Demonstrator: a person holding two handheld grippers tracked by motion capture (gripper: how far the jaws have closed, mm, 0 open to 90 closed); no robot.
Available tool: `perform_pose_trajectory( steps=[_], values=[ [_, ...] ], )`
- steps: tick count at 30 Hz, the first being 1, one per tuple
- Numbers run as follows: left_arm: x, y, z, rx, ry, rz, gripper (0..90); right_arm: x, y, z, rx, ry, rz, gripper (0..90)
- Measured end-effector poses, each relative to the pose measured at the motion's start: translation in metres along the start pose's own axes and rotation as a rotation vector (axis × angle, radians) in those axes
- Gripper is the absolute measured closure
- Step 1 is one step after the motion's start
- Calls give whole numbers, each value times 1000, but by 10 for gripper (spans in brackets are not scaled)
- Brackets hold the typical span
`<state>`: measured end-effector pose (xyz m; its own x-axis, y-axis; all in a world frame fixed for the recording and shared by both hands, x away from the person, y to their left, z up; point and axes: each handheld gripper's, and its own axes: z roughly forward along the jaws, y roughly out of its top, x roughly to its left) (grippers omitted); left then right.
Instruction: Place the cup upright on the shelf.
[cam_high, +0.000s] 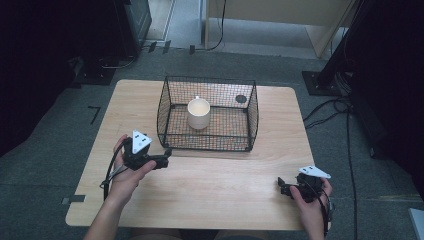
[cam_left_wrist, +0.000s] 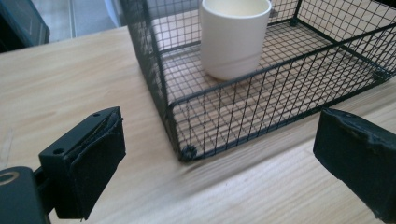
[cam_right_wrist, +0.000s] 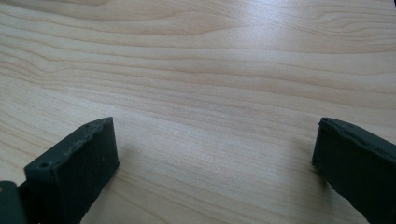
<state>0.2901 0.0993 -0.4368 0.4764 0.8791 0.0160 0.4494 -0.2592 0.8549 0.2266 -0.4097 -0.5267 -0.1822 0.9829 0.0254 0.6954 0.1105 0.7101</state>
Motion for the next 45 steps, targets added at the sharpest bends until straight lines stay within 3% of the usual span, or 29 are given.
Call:
perform_pose_trajectory(
  steps=[6, 7, 13, 20, 28, 30, 31, 34, 37, 45],
  values=[
    [11, -25, -6, 0, 41, -14, 28, 0, 0, 0, 0, 0, 0, 0],
    [16, -34, -8, 4, 42, -39, 28, 0, 0, 0, 0, 0, 0, 0],
    [29, -67, -13, 48, 86, -83, 29, 0, 0, 0, 0, 0, 0, 0],
    [49, -96, -20, 92, 133, -135, 29, 0, 0, 0, 0, -1, 0, 0],
    [66, -110, -29, 116, 163, -166, 30, 0, 0, 0, 0, -1, 0, 0],
    [76, -113, -34, 144, 199, -158, 42, 0, 0, 0, 0, -1, 0, 0],
    [76, -113, -34, 144, 199, -158, 49, 0, 0, 0, 0, -1, 0, 0],
    [84, -117, -36, 208, 223, -168, 62, 0, 0, 0, 0, -1, 0, 0],
    [87, -118, -36, 238, 201, -176, 63, 0, 0, 0, 0, -1, -1, 0],
    [85, -118, -35, 257, 222, -183, 61, 0, 0, 0, 0, -1, -1, 0]
  ],
)
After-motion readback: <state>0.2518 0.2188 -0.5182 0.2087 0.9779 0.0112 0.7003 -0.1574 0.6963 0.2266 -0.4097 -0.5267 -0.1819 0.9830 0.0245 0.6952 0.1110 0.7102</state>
